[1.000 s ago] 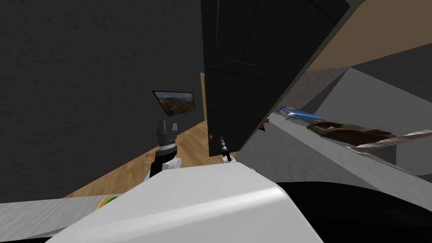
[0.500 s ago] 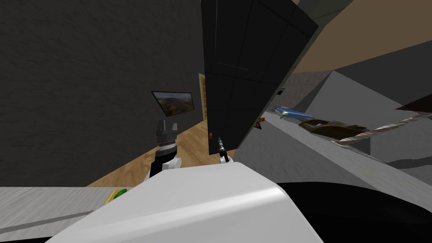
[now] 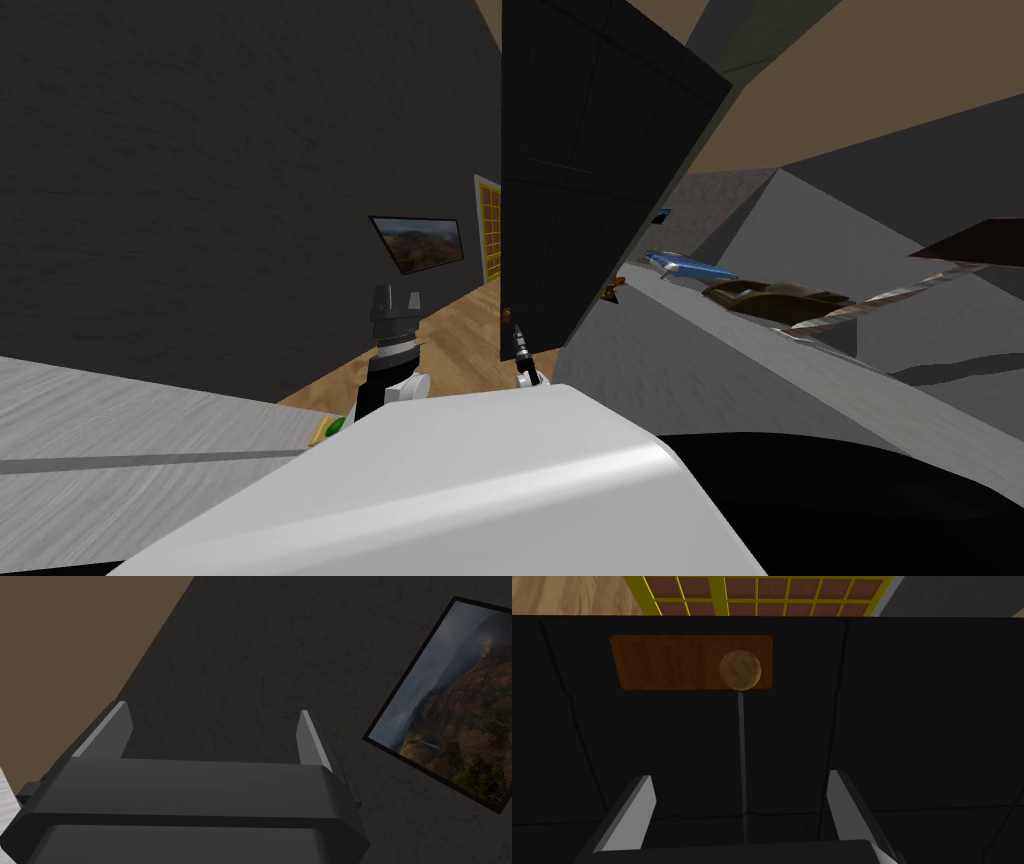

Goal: Push the door open

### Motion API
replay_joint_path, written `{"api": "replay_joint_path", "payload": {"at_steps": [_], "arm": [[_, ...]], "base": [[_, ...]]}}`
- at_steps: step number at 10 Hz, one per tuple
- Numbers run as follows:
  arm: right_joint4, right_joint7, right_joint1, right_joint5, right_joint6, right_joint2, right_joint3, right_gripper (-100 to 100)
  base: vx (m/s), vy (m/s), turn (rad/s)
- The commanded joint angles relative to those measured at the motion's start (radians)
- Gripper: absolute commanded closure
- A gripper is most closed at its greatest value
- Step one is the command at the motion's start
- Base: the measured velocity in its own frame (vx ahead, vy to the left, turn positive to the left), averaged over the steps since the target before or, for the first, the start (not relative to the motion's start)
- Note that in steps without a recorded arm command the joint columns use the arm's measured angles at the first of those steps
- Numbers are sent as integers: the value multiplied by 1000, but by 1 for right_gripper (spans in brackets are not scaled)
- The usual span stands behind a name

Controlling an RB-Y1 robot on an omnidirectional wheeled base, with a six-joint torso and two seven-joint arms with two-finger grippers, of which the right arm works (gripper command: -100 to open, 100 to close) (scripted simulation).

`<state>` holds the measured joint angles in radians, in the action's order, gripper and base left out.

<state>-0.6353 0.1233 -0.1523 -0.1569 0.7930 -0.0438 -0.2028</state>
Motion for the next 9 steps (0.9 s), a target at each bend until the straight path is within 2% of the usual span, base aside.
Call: {"api": "replay_joint_path", "payload": {"at_steps": [1, 3, 6, 8, 9], "arm": [[0, 0, 0, 0, 0, 0, 0, -100], [0, 1, 1, 0, 1, 13, 0, -100], [1, 3, 1, -1, 4, 50, 1, -100], [4, 7, 2, -3, 11, 79, 5, -100], [5, 8, 3, -3, 13, 78, 6, -100]], "base": [[-9, 42, 11], [83, -101, -2], [147, -142, 7], [236, -52, 22], [187, 60, 34]]}}
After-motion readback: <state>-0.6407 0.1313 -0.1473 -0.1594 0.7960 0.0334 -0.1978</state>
